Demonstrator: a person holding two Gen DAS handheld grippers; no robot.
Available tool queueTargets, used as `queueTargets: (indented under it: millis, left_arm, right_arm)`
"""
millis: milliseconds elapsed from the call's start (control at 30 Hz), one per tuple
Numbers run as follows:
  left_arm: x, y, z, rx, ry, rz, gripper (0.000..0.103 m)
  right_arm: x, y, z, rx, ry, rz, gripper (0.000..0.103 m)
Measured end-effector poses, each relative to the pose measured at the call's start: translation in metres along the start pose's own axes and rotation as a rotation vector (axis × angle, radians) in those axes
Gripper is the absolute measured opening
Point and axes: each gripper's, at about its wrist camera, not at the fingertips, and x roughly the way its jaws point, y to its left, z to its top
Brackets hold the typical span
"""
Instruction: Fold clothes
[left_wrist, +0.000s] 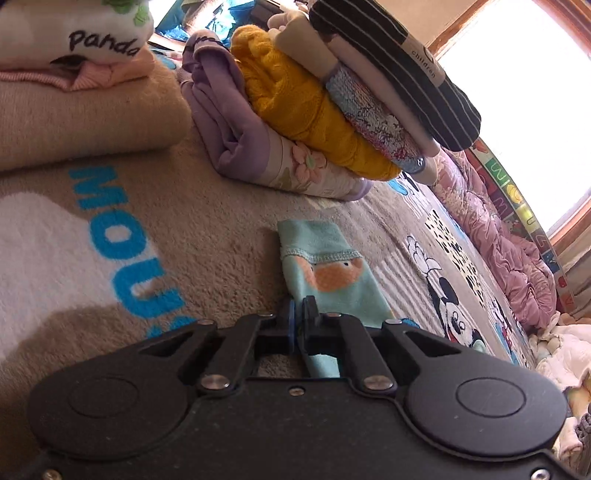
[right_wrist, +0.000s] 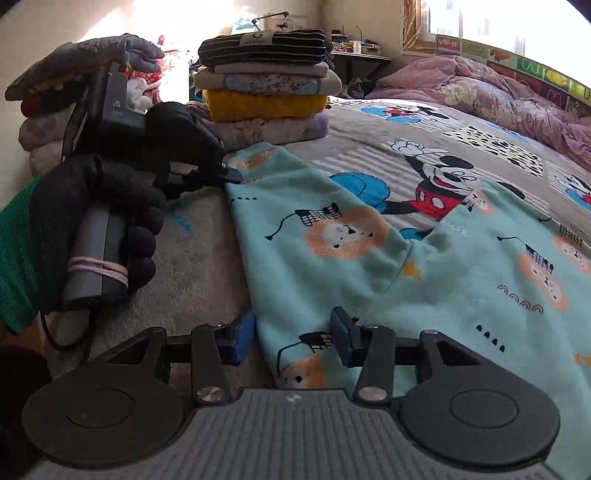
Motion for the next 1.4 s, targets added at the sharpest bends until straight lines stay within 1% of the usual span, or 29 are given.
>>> queueTargets:
  millis: [100,200,233,267,300,367,400,433,467,533,567,667,700,767,800,833,867,900,1000,1033,1100,1133,1167,1200,1233,1267,1300,1367,1400]
  left_arm:
    - [-0.001,0.01,0.006,-0.072,-0.015,-0.011,0.007]
    - [-0.008,0.007,0.014,-0.047,-0.056,-0.022,0.009]
    - [-0.007,0.007,0.016,-0.045,-0.051,-0.044,0.014]
    - [-0.003,0.009,0.018,-0.073,-0.033,-0.077,0.035]
    - [0.003,0.011,0.021,-0.099,-0.018,-0.1,0.051]
    - [0.013,0.014,0.026,-0.121,0.001,-0.119,0.051]
    - [0.016,0.013,0.028,-0.108,0.003,-0.124,0.042]
    - [0.02,0.011,0.031,-0.088,0.009,-0.129,0.025]
    - [0.02,0.012,0.032,-0.092,0.005,-0.127,0.002]
    - [0.013,0.012,0.036,-0.088,-0.029,-0.137,0.002]
    - [0.007,0.012,0.037,-0.08,-0.053,-0.145,0.002]
    - [0.023,0.013,0.032,-0.048,0.0,-0.053,0.003]
    - [0.028,0.013,0.03,-0.04,0.017,-0.025,0.008]
    - [0.023,0.012,0.037,-0.042,0.014,-0.03,0.012]
    - [0.013,0.01,0.04,-0.032,-0.022,-0.019,0.024]
    - [0.004,0.008,0.042,-0.021,-0.058,-0.011,0.029]
    - [-0.006,0.006,0.045,-0.009,-0.091,-0.034,0.03]
    - [-0.012,0.001,0.047,0.004,-0.098,-0.086,0.03]
    - [-0.003,-0.023,0.043,0.051,0.015,-0.302,0.03]
    - [0.006,-0.027,0.038,0.049,0.063,-0.324,0.031]
    - [0.025,-0.035,0.027,0.044,0.155,-0.361,0.047]
    - [0.032,-0.029,0.025,0.045,0.147,-0.288,0.046]
    - [0.039,-0.023,0.023,0.045,0.139,-0.216,0.033]
    - [0.045,-0.016,0.021,0.04,0.134,-0.149,0.014]
    - [0.047,-0.005,0.025,-0.034,0.15,-0.156,0.013]
    - [0.043,-0.002,0.028,-0.061,0.145,-0.168,0.013]
    - [0.037,-0.004,0.033,-0.031,0.11,-0.155,0.015]
    - [0.031,-0.004,0.033,-0.018,0.084,-0.147,0.021]
    - [0.03,-0.002,0.033,-0.031,0.081,-0.154,0.025]
  right_arm:
    - [-0.006,0.009,-0.005,-0.048,0.011,0.019,0.047]
    - [-0.012,0.017,-0.011,-0.095,0.021,0.038,0.048]
    - [-0.014,0.02,-0.012,-0.111,0.025,0.045,0.049]
    - [-0.016,0.023,-0.014,-0.127,0.028,0.051,0.049]
    - [-0.018,0.025,-0.014,-0.134,0.029,0.055,0.049]
    - [-0.016,0.022,-0.007,-0.107,0.014,0.036,0.045]
    - [-0.014,0.021,-0.003,-0.094,-0.011,-0.009,0.046]
    - [-0.008,0.018,0.0,-0.077,-0.023,-0.038,0.048]
    - [-0.004,0.015,0.001,-0.046,-0.013,-0.024,0.048]
    - [0.005,0.011,0.001,0.0,0.006,0.004,0.05]
    - [0.008,0.013,-0.002,-0.026,0.015,0.011,0.05]
    - [0.006,0.018,-0.009,-0.056,0.024,0.031,0.05]
    - [0.005,0.018,-0.01,-0.053,0.024,0.039,0.05]
    - [0.001,0.019,-0.011,-0.07,0.03,0.052,0.051]
    - [-0.004,0.02,-0.009,-0.079,0.033,0.055,0.051]
    - [-0.008,0.02,-0.006,-0.088,0.036,0.059,0.05]
    - [-0.013,0.02,-0.003,-0.09,0.032,0.058,0.048]
    - [-0.018,0.016,0.002,-0.074,0.012,0.048,0.048]
    - [-0.023,-0.003,0.018,-0.027,-0.043,-0.044,0.05]
    - [-0.019,-0.013,0.024,-0.008,-0.052,-0.079,0.052]
    - [-0.007,-0.032,0.034,0.04,-0.052,-0.119,0.052]
    - [0.001,-0.04,0.036,0.065,-0.043,-0.124,0.054]
    - [0.012,-0.046,0.036,0.084,-0.024,-0.114,0.059]
    - [0.022,-0.051,0.036,0.104,-0.005,-0.103,0.059]
    - [0.032,-0.052,0.035,0.108,0.019,-0.081,0.061]
    - [0.04,-0.045,0.032,0.075,0.054,-0.029,0.067]
    - [0.044,-0.038,0.03,0.028,0.076,0.003,0.069]
    - [0.037,-0.023,0.032,-0.09,0.057,-0.019,0.067]
    - [0.032,-0.029,0.036,-0.04,0.029,-0.015,0.065]
